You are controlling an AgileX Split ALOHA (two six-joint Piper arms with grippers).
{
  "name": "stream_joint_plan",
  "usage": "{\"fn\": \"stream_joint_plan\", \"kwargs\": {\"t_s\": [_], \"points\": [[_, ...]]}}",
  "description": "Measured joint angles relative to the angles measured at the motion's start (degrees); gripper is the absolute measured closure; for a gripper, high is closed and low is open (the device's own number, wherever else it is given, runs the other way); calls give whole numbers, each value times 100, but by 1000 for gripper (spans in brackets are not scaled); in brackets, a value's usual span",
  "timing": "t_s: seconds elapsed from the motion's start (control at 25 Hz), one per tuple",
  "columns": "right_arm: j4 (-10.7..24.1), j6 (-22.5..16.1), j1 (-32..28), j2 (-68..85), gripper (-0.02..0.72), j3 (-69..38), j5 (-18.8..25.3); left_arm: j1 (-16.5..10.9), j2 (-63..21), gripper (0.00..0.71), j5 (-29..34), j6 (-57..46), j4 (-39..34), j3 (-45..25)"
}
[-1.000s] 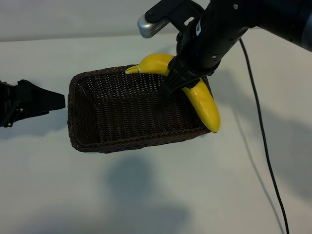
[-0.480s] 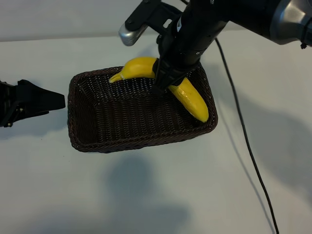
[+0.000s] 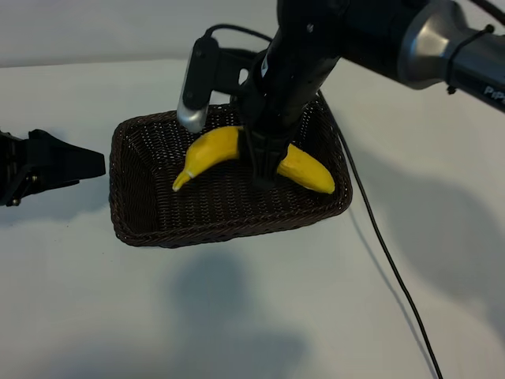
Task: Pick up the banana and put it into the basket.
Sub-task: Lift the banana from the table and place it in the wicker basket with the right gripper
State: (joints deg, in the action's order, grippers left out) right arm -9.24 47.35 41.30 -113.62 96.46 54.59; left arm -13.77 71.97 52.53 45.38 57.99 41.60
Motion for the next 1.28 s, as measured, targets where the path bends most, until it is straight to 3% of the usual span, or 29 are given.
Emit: {"fn": "stream_joint_plan", "kwargs": {"t_s": [0.48, 1.28], "points": [[1, 428, 175, -7, 277, 18, -297, 0, 0, 133, 5, 5, 0, 0], [-249, 747, 209, -517, 277, 35, -845, 0, 0, 133, 12, 21, 0, 0]]}}
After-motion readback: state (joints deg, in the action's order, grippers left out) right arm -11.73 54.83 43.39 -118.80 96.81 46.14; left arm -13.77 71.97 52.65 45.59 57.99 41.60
